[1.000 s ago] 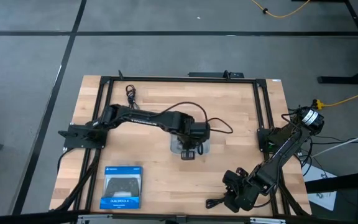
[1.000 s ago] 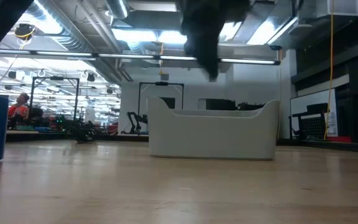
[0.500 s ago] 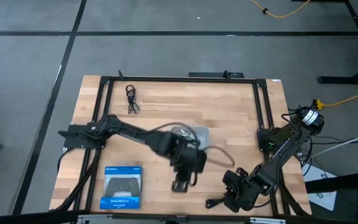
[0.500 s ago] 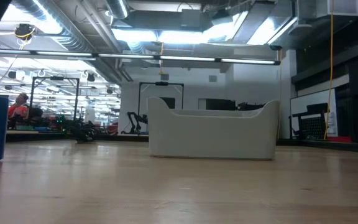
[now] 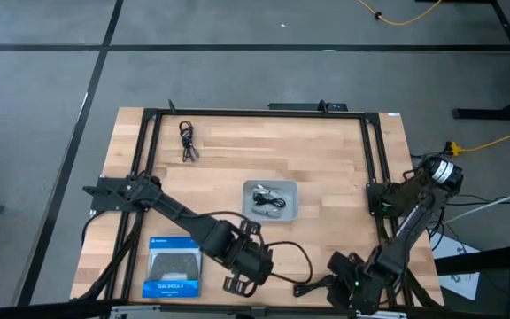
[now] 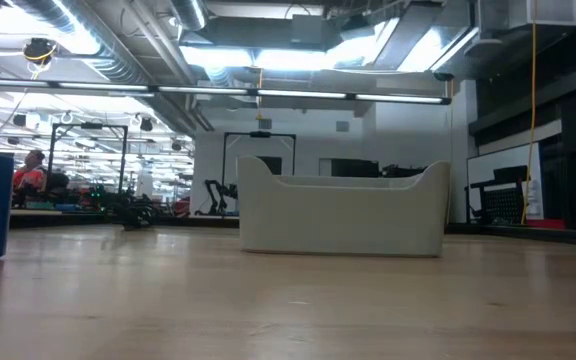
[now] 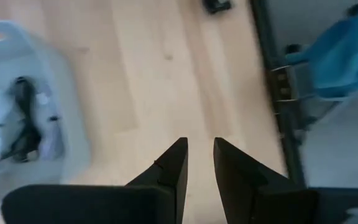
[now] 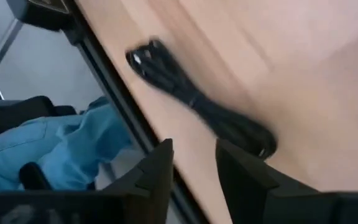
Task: Pick and place USB-C Cables
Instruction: Put the bottom black charger into the gray bin
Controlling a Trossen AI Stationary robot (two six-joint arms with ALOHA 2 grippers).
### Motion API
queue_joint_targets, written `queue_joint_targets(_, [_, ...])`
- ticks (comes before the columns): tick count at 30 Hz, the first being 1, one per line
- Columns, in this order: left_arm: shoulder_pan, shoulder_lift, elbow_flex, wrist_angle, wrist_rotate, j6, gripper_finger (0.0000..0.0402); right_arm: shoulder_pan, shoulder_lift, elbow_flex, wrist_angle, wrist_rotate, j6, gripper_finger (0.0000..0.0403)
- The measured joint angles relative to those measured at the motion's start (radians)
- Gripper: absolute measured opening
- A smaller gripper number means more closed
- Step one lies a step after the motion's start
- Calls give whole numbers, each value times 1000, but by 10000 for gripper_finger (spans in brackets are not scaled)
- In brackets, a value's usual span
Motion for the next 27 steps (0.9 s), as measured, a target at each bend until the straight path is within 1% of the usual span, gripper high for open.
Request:
queue_joint_targets(2, [-11,0,0,-18,-44,-1,70,19,26,0,35,-30,61,99])
queue_joint_targets(5, [-22,0,0,-35,-91,-1,70,44,69,0,77,-48,135,58])
queue_joint_targets(8, [-25,0,0,-44,-116,-1,70,46,93,0,83,-46,180,13])
queue_joint_targets(9, [-25,0,0,-44,-120,-1,70,44,98,0,83,-30,182,8])
queue_joint_targets(11, [-24,0,0,-50,-124,-3,70,43,104,0,82,-11,183,8])
queue_joint_targets(14, [-24,0,0,-73,-126,-4,70,45,104,0,83,-18,182,4])
queue_joint_targets(20, [-24,0,0,-99,-138,-27,70,57,104,0,66,-138,205,2])
queue_joint_targets(27, [-23,0,0,-99,-140,-27,70,62,119,0,62,-154,206,2])
